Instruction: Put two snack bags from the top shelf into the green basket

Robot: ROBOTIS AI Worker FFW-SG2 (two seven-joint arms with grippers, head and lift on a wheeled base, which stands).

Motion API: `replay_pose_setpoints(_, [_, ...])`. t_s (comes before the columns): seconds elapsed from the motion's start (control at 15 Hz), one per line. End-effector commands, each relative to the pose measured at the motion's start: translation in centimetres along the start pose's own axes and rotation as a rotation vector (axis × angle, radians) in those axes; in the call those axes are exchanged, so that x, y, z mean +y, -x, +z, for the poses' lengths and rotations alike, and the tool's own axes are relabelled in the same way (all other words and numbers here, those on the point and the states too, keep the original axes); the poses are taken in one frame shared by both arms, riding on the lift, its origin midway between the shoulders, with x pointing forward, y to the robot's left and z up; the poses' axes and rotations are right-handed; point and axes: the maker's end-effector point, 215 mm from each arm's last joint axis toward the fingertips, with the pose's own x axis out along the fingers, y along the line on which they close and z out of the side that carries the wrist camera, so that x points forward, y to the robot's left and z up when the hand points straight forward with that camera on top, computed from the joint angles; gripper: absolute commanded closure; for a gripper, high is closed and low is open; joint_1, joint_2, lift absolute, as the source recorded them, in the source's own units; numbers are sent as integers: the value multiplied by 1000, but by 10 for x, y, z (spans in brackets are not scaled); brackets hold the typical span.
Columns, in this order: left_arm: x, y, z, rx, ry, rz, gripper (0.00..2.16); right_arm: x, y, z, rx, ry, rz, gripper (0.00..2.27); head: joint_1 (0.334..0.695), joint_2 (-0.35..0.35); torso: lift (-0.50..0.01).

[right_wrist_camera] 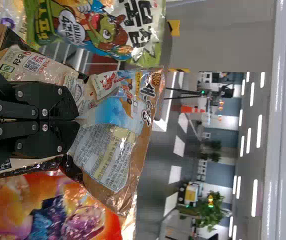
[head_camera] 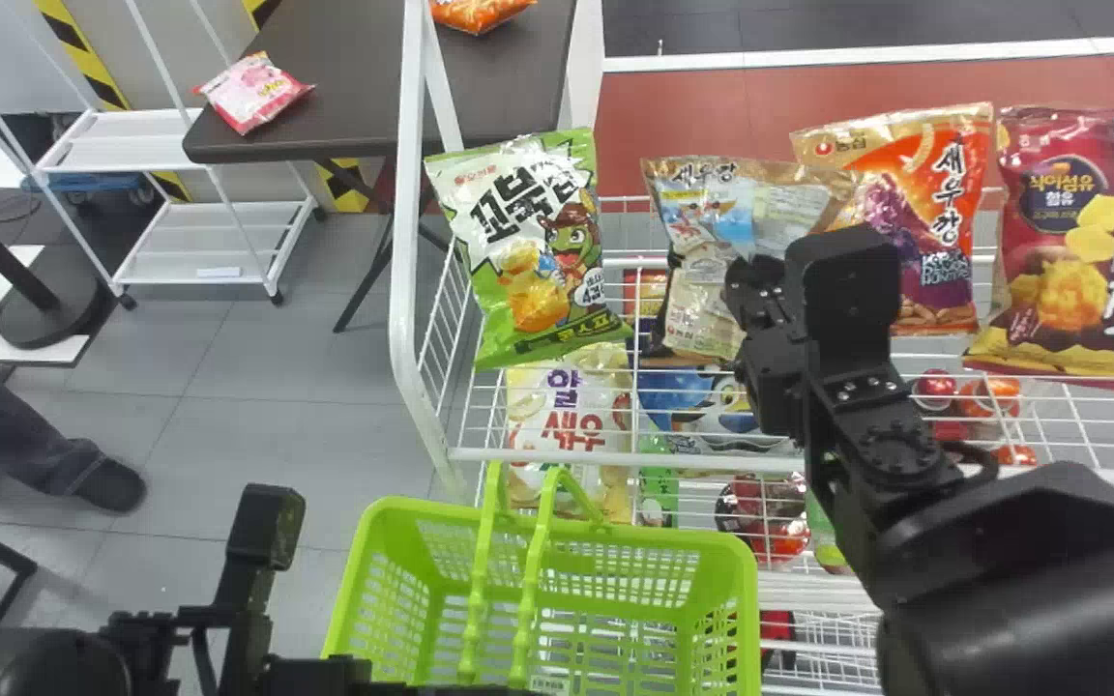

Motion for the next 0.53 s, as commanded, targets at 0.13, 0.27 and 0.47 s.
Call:
replay_pose_setpoints(0.13, [1, -1, -1, 1, 6, -2, 2148, -12, 45, -29, 199, -3, -14, 2138, 695, 106, -1])
replay_pose_setpoints(0.27, [2, -1, -1, 1, 10, -1, 2148, -9, 71, -47, 305, 3, 13, 2138, 695, 89, -1])
replay_pose_setpoints(0.47, [2, -1, -1, 0, 10, -2, 2148, 0, 108, -73, 454, 14, 57, 2138, 695, 81, -1])
